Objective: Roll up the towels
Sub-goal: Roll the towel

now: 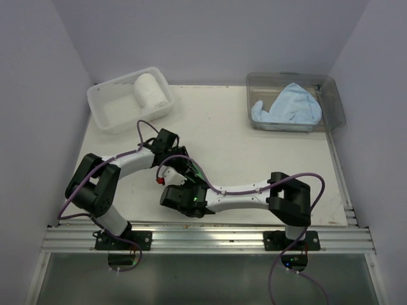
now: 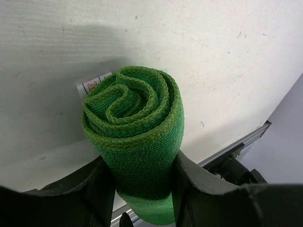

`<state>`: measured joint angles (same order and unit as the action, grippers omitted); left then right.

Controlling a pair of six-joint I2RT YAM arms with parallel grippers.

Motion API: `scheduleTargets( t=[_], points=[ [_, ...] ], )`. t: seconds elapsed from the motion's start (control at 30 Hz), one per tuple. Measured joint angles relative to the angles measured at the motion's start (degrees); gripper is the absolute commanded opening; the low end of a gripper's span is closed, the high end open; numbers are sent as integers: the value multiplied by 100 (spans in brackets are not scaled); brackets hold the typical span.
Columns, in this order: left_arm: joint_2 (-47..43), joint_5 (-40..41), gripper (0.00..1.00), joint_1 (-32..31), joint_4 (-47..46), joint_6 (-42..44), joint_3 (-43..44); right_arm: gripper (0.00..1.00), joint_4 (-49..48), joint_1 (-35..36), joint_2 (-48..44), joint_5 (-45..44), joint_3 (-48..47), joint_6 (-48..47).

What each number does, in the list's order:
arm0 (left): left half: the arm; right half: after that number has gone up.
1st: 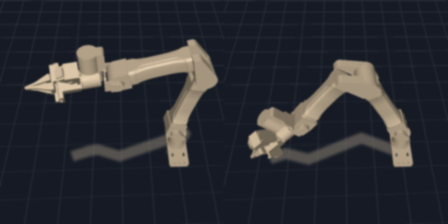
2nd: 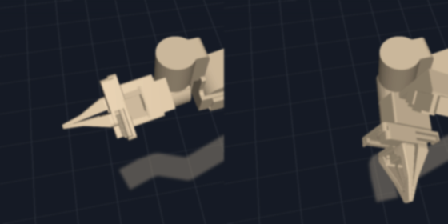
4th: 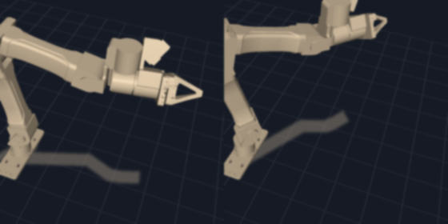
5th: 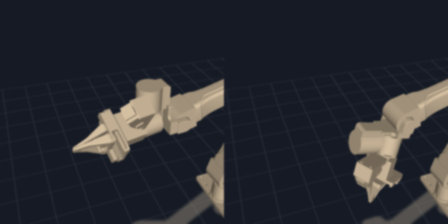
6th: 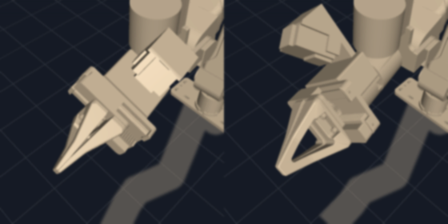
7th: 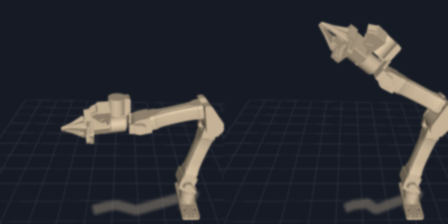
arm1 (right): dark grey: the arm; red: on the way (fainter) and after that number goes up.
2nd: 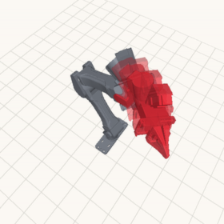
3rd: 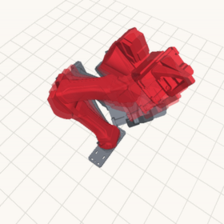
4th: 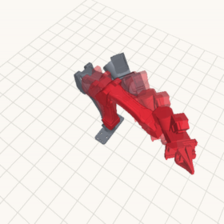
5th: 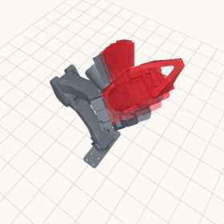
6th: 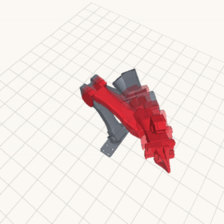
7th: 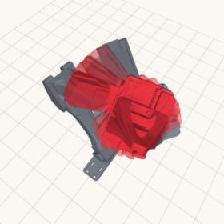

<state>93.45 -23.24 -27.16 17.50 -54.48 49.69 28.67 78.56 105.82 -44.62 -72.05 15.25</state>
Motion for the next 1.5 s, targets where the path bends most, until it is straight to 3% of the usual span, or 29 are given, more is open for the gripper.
scheduleTargets(
  t=[0.13,0.23,0.37,0.43,0.6,0.8,1.07,1.13,1.37,1.5],
  points=[
    [7,2,48,0,9,0,7,73,46,61,142,-203,-68,-39],
    [15,2,49,0,17,0,13,64,74,74,269,-308,-111,-59],
    [15,9,52,0,24,0,13,34,92,72,479,-476,-133,-31],
    [15,15,55,0,26,0,13,27,83,66,503,-520,-131,4],
    [15,79,73,0,46,0,13,27,-341,-160,188,-24,271,66],
    [15,90,86,0,-13,-4,11,27,-1141,-927,-883,1357,1152,367],
    [13,44,80,0,-162,-24,-35,26,-1967,-1582,-1412,2752,1812,793],
    [13,26,75,0,-160,-35,-52,26,-2083,-1639,-1443,2929,1873,859],
    [20,-15,77,-22,-162,-39,-57,25,-2330,-1725,-1451,3309,1943,1032],
    [70,-20,70,-55,-164,-42,-57,25,-2378,-1753,-1451,3390,1974,1080]
  ],
)
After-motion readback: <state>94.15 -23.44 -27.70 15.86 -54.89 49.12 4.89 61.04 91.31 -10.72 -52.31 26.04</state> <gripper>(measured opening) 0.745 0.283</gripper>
